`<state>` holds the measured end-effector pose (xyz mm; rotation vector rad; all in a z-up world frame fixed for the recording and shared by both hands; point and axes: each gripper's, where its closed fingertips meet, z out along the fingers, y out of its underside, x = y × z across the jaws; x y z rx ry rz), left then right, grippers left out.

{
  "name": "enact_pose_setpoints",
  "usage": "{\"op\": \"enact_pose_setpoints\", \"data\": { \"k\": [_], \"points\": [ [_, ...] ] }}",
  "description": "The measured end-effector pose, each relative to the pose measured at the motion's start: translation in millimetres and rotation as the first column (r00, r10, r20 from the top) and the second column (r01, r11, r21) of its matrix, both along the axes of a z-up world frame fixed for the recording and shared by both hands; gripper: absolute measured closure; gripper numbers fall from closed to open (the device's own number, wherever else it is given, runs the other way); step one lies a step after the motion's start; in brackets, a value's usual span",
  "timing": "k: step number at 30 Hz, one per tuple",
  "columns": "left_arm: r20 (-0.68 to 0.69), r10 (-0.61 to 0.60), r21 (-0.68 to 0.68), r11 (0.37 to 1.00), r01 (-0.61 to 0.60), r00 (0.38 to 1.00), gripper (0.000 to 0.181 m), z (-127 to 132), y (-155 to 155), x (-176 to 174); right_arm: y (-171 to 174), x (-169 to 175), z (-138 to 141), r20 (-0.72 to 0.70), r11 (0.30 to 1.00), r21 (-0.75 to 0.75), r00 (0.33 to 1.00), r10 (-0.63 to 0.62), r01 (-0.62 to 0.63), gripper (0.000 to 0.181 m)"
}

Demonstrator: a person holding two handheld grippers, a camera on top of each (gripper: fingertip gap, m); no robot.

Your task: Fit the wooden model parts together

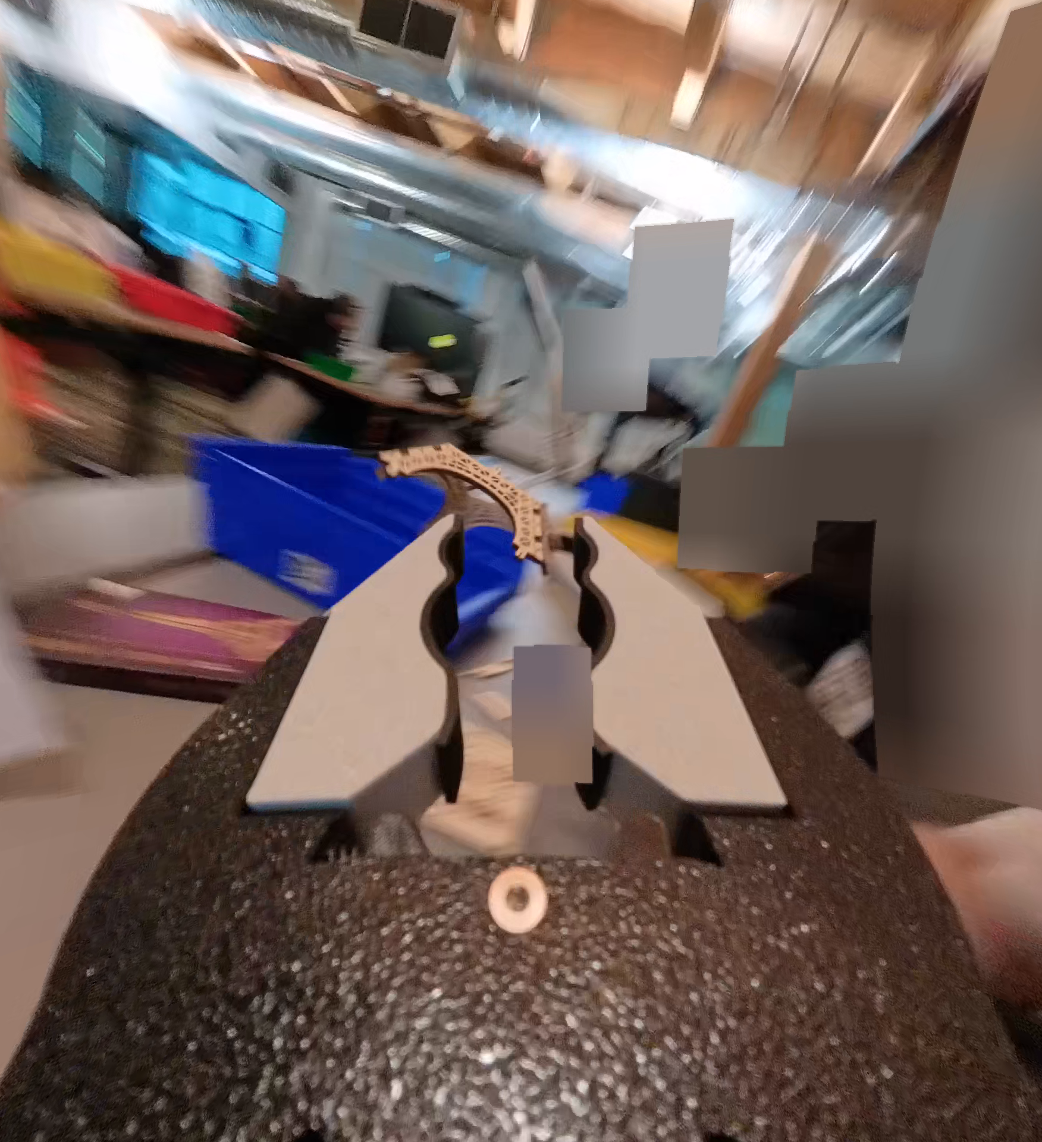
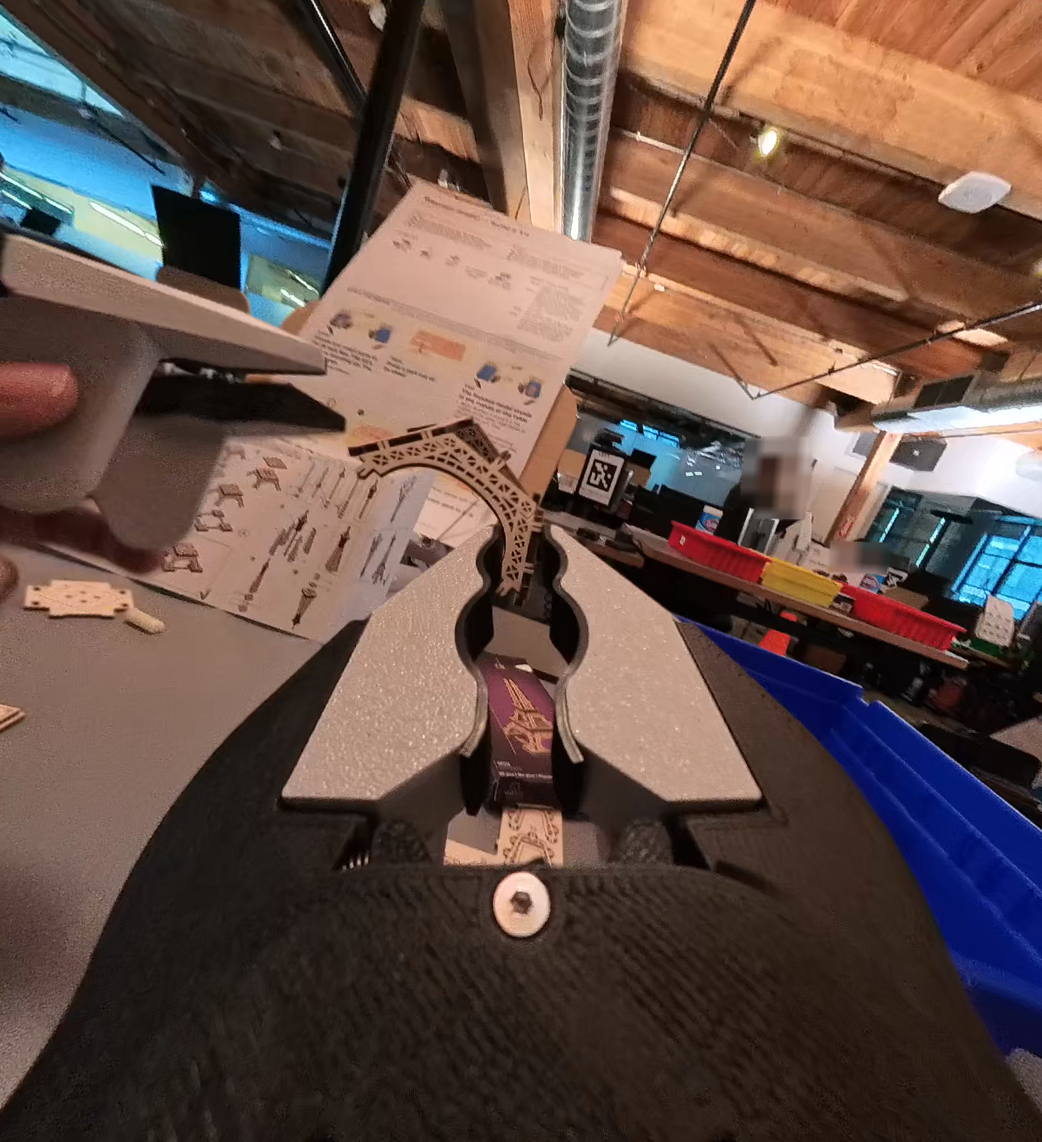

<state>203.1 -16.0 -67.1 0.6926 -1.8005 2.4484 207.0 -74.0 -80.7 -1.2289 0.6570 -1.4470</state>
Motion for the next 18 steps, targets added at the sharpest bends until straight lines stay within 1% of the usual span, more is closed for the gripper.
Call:
{"op": "enact_pose_setpoints", "data": {
  "k": [1,2,3,4,5,6,7,9,11,12,14,16,18],
  "points": [
    [0.183,0.109,0.147,0.980,-0.137,0.977,0.147,-3,1,3,-2,2,-2,-0.012,1.000,-0.005,1.000,-0.017,0.017,0.172],
    [0.363,0.184,0.244,0.928,-0.283,0.914,0.139,-4,3,5,-4,3,-3,-0.017,0.999,-0.013,0.999,-0.041,0.041,0.172],
    [0.516,0.218,0.280,0.871,-0.404,0.828,0.135,-1,5,5,-5,3,-3,-0.018,0.998,-0.020,0.998,-0.060,0.060,0.171],
    [0.631,0.228,0.286,0.820,-0.496,0.742,0.136,3,5,2,-6,4,-4,-0.025,0.997,-0.019,0.997,-0.070,0.069,0.171],
    [0.705,0.223,0.285,0.780,-0.557,0.673,0.135,3,3,0,-5,4,-5,-0.036,0.997,-0.012,0.997,-0.071,0.071,0.172],
    [0.750,0.199,0.296,0.752,-0.590,0.630,0.135,0,0,-2,-3,5,-7,-0.048,0.998,-0.001,0.997,-0.064,0.064,0.172],
    [0.778,0.177,0.312,0.724,-0.615,0.603,0.135,-6,-4,-2,1,3,-7,-0.051,0.999,0.015,0.998,-0.048,0.049,0.172],
    [0.820,0.144,0.323,0.683,-0.655,0.554,0.134,-17,-8,0,7,0,-5,-0.050,0.999,0.036,0.999,-0.020,0.022,0.172],
    [0.854,0.143,0.287,0.673,-0.681,0.501,0.142,-17,-10,-4,12,-3,-4,-0.042,0.998,0.060,0.999,0.002,0.001,0.172],
    [0.860,0.147,0.272,0.679,-0.681,0.490,0.147,-16,-11,-7,15,-4,-3,-0.040,0.998,0.067,0.999,0.013,-0.011,0.171],
    [0.849,0.172,0.256,0.694,-0.673,0.500,0.151,-12,-13,-10,18,-7,-1,-0.023,0.996,0.088,0.999,0.033,-0.031,0.172],
    [0.824,0.204,0.246,0.710,-0.660,0.528,0.153,-7,-11,-10,21,-10,2,-0.010,0.994,0.102,0.999,0.046,-0.044,0.172],
    [0.818,0.232,0.229,0.708,-0.668,0.526,0.161,-2,-7,-9,24,-12,3,0.001,0.992,0.105,0.998,0.063,-0.063,0.172]
  ]
}}
